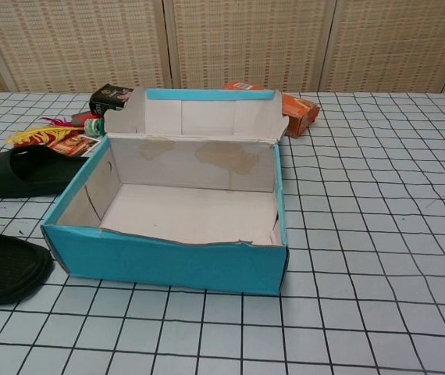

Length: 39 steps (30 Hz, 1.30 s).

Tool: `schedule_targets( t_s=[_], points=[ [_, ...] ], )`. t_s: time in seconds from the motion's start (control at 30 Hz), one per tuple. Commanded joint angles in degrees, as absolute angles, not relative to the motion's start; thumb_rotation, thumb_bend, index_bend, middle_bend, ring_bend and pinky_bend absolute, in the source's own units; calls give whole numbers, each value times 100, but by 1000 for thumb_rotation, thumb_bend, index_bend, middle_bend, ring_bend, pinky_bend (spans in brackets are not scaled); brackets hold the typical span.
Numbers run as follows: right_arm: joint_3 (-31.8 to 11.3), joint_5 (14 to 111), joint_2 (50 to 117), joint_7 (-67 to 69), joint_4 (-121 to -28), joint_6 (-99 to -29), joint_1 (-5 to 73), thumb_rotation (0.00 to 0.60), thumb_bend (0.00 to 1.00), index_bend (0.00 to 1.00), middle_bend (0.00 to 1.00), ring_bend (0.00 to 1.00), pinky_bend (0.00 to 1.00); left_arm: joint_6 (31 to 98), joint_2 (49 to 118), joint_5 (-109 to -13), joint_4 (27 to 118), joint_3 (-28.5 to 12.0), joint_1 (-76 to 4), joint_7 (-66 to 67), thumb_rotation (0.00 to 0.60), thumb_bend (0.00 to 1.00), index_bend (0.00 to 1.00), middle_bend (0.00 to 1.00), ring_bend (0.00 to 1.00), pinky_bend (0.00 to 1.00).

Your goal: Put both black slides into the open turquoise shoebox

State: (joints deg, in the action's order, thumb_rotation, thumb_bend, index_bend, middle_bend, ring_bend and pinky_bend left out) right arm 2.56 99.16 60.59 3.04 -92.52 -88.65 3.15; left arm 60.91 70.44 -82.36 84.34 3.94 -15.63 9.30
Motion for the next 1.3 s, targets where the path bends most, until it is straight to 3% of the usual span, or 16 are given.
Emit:
schedule_targets(
  t_s=[0.03, 0.53, 0.6, 0.73, 0.87, 0.97, 1.17, 1.3],
  points=[
    [285, 9955, 6039, 346, -9259, -8842, 328, 600, 172, 0, 0, 0, 0, 6053, 7097, -8160, 8355, 365, -1593, 1018, 600, 382, 0, 0, 0, 62],
    [314, 9979, 6016, 386, -9273, -8809, 352, 600, 173, 0, 0, 0, 0, 5659, 7297, -7444, 8141, 352, -1659, 1725, 600, 370, 0, 0, 1, 97],
    [316, 9975, 6020, 379, -9274, -8806, 353, 600, 172, 0, 0, 0, 0, 5675, 7327, -7441, 8111, 356, -1659, 1741, 600, 380, 8, 12, 43, 119],
    [329, 9987, 6020, 370, -9284, -8786, 360, 600, 173, 0, 0, 0, 0, 5645, 7333, -7452, 8099, 368, -1673, 1640, 600, 402, 177, 223, 271, 209],
    [341, 9995, 6011, 362, -9295, -8779, 360, 600, 172, 0, 0, 0, 0, 5708, 7382, -7497, 8011, 352, -1669, 1535, 600, 441, 289, 361, 390, 314],
    [345, 9993, 6006, 358, -9303, -8776, 360, 600, 173, 0, 0, 0, 0, 5871, 7473, -7588, 7880, 341, -1623, 1450, 600, 483, 395, 528, 541, 440],
    [356, 10002, 6007, 346, -9313, -8758, 367, 600, 172, 0, 0, 0, 0, 6245, 7636, -7718, 7658, 267, -1519, 1290, 600, 554, 589, 722, 718, 598],
    [363, 10011, 6009, 334, -9322, -8754, 369, 600, 172, 0, 0, 0, 0, 6668, 7745, -7838, 7522, 185, -1404, 1244, 600, 595, 675, 799, 782, 664]
  ],
)
